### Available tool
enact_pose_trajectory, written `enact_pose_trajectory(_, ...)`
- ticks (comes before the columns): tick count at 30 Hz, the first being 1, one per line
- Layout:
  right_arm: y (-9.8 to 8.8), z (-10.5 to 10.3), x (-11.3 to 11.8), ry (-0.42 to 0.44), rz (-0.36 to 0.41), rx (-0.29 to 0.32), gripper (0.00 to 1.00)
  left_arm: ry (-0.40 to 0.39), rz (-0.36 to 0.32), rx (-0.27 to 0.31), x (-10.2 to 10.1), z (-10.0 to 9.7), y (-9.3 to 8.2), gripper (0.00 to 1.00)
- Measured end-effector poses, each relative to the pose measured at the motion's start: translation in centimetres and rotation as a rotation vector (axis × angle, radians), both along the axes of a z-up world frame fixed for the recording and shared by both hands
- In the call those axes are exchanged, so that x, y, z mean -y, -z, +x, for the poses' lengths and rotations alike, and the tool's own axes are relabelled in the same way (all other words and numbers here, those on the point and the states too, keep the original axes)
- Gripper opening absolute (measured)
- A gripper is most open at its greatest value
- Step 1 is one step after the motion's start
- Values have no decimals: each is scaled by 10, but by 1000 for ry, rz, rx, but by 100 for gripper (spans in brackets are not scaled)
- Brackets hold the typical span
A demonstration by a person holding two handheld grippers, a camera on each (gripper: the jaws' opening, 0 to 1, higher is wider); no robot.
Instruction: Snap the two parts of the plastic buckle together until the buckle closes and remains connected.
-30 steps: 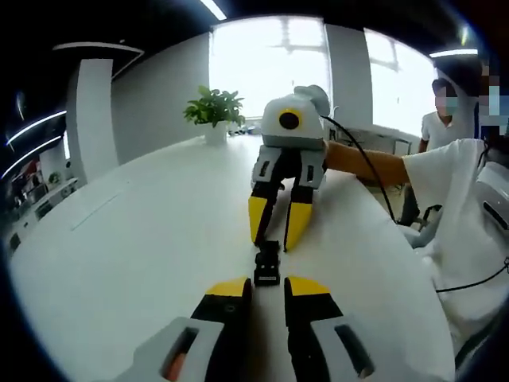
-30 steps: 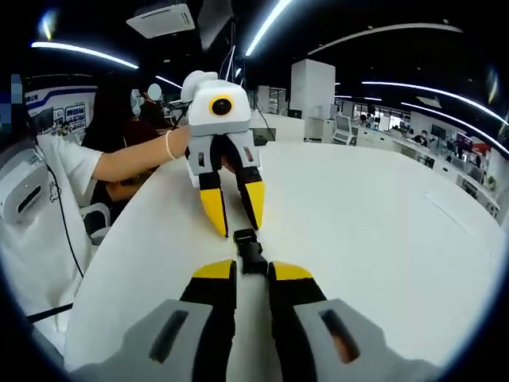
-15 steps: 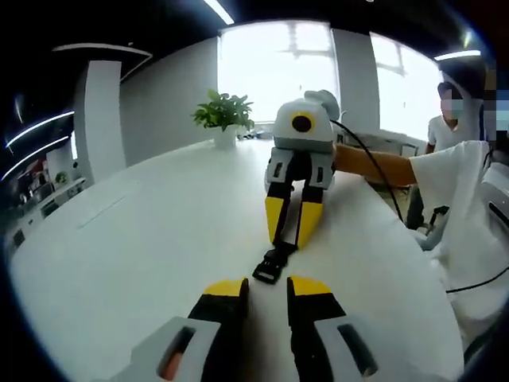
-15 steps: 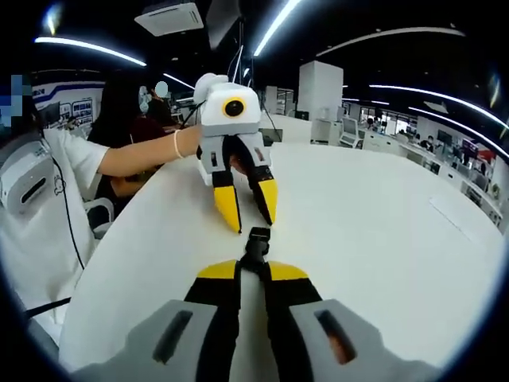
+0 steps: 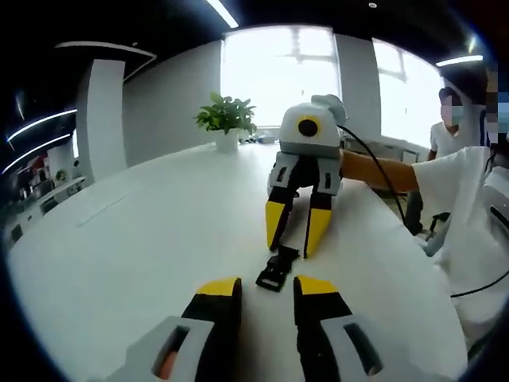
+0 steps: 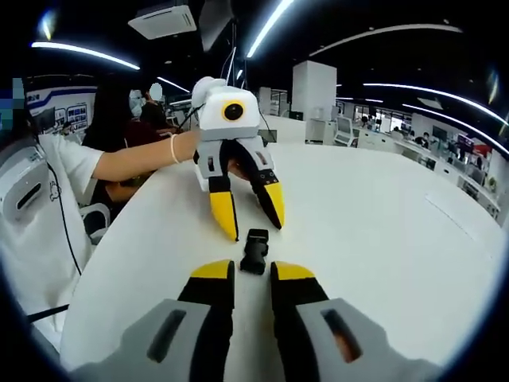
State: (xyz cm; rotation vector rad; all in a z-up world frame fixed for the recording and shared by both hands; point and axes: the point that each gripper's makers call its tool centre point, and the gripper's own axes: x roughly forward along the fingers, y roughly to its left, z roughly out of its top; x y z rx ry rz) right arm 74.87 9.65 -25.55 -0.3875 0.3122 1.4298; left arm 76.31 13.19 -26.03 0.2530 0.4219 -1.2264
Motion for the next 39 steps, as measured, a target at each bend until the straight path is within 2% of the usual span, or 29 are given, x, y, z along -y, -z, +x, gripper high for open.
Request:
enact_pose_trajectory(9,1,1,-1,18,11,-21,13,2,-2,-13,0,-1,0,19)
enact_pose_trajectory(13,0,2,0,18,10,-19,12,2,-8,-19,1,-2,0,14)
enact_pose_trajectory(20,0,0,0,-24,17,-17,12,12,-11,-23,1,-6,-1,13)
enact_pose_trajectory(29,-1,-6,2,-111,-3,-12,11,69,2,-18,7,-21,-1,12)
enact_pose_trajectory(39,-1,-5,2,-141,-11,-6,11,54,7,-20,7,-17,-2,10)
